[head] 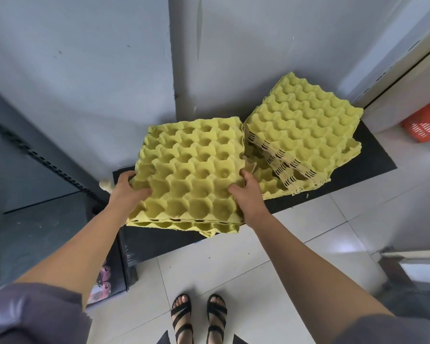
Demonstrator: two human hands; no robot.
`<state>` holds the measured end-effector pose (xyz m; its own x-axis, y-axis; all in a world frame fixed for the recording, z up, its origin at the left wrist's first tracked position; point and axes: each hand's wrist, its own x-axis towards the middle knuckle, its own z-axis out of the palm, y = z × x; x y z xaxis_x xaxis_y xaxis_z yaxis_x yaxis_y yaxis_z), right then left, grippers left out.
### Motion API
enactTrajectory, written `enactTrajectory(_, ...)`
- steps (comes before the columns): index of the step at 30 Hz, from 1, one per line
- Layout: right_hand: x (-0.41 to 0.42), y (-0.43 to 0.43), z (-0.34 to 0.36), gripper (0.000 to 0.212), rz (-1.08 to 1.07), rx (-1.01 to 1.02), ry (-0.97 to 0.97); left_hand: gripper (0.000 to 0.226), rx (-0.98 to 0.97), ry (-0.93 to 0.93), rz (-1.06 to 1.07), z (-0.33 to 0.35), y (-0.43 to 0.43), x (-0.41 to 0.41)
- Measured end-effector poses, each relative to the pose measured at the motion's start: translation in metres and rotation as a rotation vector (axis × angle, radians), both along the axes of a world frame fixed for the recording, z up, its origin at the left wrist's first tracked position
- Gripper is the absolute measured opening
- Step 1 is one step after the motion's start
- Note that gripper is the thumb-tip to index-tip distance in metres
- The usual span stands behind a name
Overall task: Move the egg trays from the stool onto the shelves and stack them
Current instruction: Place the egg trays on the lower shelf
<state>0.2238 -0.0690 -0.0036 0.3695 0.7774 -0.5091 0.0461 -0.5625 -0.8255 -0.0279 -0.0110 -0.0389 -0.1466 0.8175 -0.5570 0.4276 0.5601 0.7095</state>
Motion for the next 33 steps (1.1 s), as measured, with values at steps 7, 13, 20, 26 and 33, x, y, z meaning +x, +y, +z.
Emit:
enactTrajectory(7,0.006,-0.001,-0.001,0.062,-0.147,-0.078,0.286,0.058,0.042,-0.034,0.001,0.002,0.000,0.002)
enactTrajectory(13,0.007,-0.001,0.007,0.053,-0.203,-0.103,0.348,0.056,0.016,0.122,0.054,0.009,-0.005,-0.008)
enactTrajectory(20,0.005,-0.002,0.009,0.061,-0.118,-0.126,0.136,0.039,0.034,0.119,0.042,0.022,-0.010,-0.011)
enactTrajectory(26,0.001,0.003,0.014,0.048,-0.172,-0.119,-0.057,0.046,0.036,0.155,0.023,0.040,-0.006,-0.013)
enactTrajectory(33,-0.005,-0.002,0.033,0.044,-0.086,-0.053,-0.173,0.046,0.077,0.200,0.043,0.065,-0.010,-0.019)
